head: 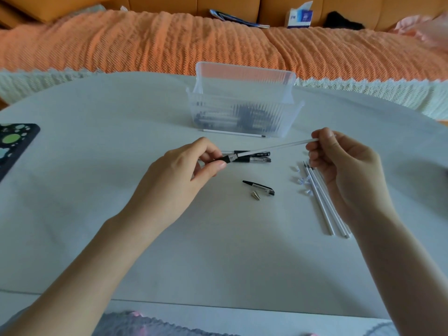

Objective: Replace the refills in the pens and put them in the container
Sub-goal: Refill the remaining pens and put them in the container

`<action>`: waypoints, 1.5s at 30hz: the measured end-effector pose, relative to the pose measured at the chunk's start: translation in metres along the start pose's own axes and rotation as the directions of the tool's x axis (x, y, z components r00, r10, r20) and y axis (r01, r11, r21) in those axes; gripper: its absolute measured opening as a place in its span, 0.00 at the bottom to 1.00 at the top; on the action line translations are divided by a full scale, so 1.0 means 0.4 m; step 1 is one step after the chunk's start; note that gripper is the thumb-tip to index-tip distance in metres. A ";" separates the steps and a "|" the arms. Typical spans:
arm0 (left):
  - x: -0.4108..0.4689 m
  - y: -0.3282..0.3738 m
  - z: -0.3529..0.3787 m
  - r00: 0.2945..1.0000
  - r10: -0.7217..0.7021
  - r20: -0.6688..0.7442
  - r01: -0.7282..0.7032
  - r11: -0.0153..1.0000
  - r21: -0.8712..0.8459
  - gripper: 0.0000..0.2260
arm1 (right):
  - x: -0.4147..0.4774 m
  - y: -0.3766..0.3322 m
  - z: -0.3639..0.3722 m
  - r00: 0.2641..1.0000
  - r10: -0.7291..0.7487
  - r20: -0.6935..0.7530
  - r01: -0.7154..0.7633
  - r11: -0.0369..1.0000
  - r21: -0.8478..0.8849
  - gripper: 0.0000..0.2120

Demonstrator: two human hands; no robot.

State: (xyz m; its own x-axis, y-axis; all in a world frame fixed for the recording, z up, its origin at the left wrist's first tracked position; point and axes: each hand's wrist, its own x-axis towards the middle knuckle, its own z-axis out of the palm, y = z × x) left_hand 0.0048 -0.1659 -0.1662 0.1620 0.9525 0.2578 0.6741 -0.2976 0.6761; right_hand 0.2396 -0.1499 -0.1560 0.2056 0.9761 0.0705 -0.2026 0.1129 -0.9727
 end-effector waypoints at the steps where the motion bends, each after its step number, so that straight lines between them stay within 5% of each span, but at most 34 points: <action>1: -0.001 0.000 0.000 1.000 0.003 -0.002 -0.003 1.000 -0.004 0.06 | 0.001 0.000 -0.001 1.000 -0.003 0.000 0.003 1.000 -0.007 0.08; 34: -0.002 0.001 0.002 1.000 0.015 -0.007 -0.016 1.000 -0.006 0.07 | -0.002 0.010 -0.002 1.000 0.016 0.014 -0.015 0.998 -0.066 0.08; 45: -0.004 0.008 0.011 0.998 0.053 0.029 -0.052 0.999 -0.006 0.06 | -0.046 0.012 0.057 0.955 0.031 0.295 0.093 0.913 -0.396 0.06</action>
State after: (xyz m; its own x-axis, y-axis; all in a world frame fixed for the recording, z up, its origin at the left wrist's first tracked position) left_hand 0.0097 -0.1683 -0.1674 0.2181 0.9370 0.2728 0.6605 -0.3475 0.6655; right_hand 0.2129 -0.1629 -0.1569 -0.0926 0.9904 0.1024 0.2133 0.1202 -0.9696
